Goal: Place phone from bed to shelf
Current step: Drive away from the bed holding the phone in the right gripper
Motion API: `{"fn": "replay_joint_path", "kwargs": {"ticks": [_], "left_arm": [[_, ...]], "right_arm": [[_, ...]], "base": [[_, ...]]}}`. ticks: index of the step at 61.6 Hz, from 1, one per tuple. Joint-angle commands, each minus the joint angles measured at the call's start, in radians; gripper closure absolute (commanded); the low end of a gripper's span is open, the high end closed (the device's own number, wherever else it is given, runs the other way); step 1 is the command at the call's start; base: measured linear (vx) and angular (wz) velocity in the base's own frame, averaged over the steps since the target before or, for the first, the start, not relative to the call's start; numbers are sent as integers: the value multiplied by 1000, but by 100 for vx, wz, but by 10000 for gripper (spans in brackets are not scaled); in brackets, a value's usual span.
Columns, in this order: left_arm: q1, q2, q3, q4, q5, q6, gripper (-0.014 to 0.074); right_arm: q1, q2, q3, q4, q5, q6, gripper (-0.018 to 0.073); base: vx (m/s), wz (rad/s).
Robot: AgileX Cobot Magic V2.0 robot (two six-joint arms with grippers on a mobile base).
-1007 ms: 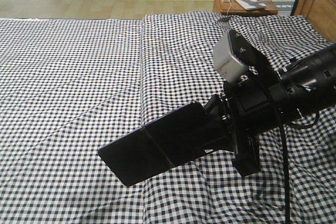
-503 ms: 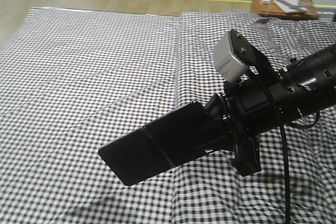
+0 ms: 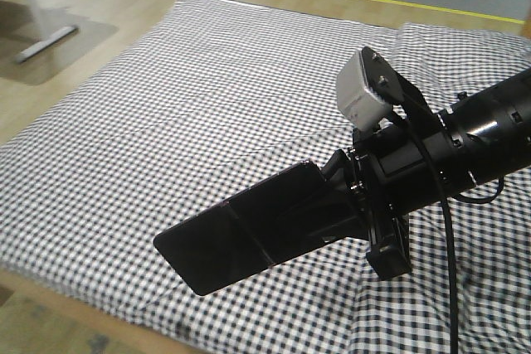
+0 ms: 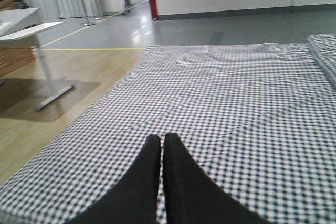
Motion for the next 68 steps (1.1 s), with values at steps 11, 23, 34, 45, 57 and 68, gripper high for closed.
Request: {"fn": "replay_joint_path", "kwargs": {"ticks": [11,23,34,45,57,68], "left_arm": [[1,-5,-23,-9,-71,-6,595],[1,-5,-23,-9,-71,-6,595],[1,-5,-23,-9,-71,-6,595],[1,-5,-23,-9,-71,-6,595],[1,-5,-23,-9,-71,-6,595],[1,-5,-23,-9,-71,-6,595]], "right_arm": [[1,-33,-25,84,64,-3,562],[1,-33,-25,84,64,-3,562],[1,-33,-25,84,64,-3,562],[1,-33,-25,84,64,-3,562],[1,-33,-25,84,64,-3,562],[1,-33,-25,84,64,-3,562]], "base": [[-12,47],[-12,45],[-12,45],[-12,45],[-11,43],[-10,40]]}}
